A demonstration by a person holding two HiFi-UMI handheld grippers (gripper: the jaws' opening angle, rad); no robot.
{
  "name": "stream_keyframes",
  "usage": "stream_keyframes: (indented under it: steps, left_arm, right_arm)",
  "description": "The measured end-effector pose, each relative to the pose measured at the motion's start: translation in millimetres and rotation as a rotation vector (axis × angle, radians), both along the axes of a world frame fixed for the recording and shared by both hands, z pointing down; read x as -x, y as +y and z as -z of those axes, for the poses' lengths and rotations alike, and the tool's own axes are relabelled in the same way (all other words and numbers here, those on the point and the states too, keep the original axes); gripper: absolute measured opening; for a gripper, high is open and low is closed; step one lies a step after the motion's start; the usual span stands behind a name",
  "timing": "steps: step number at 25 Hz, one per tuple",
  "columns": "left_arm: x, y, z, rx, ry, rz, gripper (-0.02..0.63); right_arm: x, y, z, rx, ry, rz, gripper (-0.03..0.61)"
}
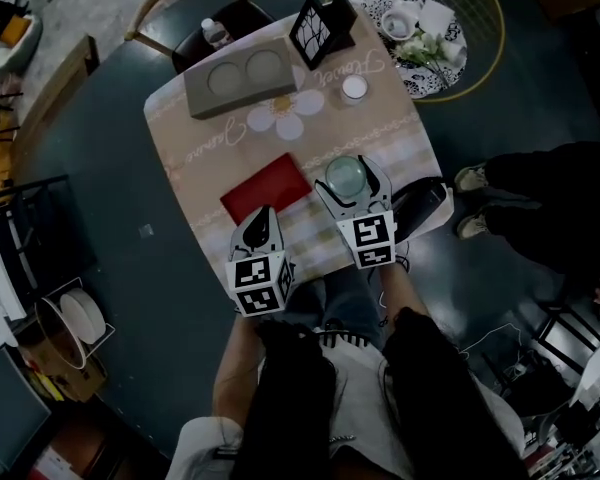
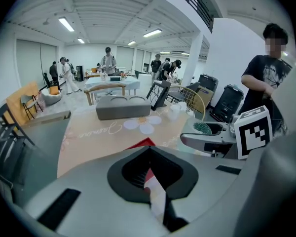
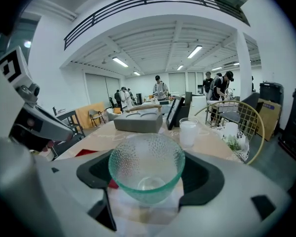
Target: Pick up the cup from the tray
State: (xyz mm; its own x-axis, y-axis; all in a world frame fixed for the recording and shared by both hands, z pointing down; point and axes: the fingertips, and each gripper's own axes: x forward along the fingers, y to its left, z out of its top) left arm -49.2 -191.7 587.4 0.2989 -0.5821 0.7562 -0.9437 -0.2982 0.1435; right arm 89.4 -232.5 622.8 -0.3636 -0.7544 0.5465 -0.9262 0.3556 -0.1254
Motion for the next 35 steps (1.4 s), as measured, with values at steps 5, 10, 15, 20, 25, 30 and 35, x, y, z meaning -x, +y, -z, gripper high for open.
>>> stream_keyframes:
  steps: [5,10,15,20,25,30,35]
  left_arm:
    - [-1,-1,-7,0.014,0.008,0.006,0.008]
    - [8,1,-15,0.034,0.010,0.033,0.008]
    - [14,5,-22,0.048,-0.015,0.032,0.008]
    - [4,11,-24,0.084,0.109,0.016,0.008]
    - [9,10,-19,0.074,0.122,0.047,0.008]
    - [6,12,-6,0.054,0.167,0.026,0.008]
    - [2,5,15,-0.007,0.189,0.023,0.008]
  right_arm:
    - [-1,-3,-10,0.002,0.019,0.001,0.402]
    - [-4,-2,-19,0.000,0.039,-0.005,0.402]
    - [-6,-2,-18,-0.013,-0.001,-0.037,0.402]
    - [-2,0,-13,-0.031,-0.023,-0.025,0.403]
    - [-5,-6,5,-0.076,-0.023,-0.044,0.405]
    - [-7,-10,33,-0.126,-0.027,-0.067,0.405]
    - [-6,-7,56,-0.139,0.003,-0.052,0.405]
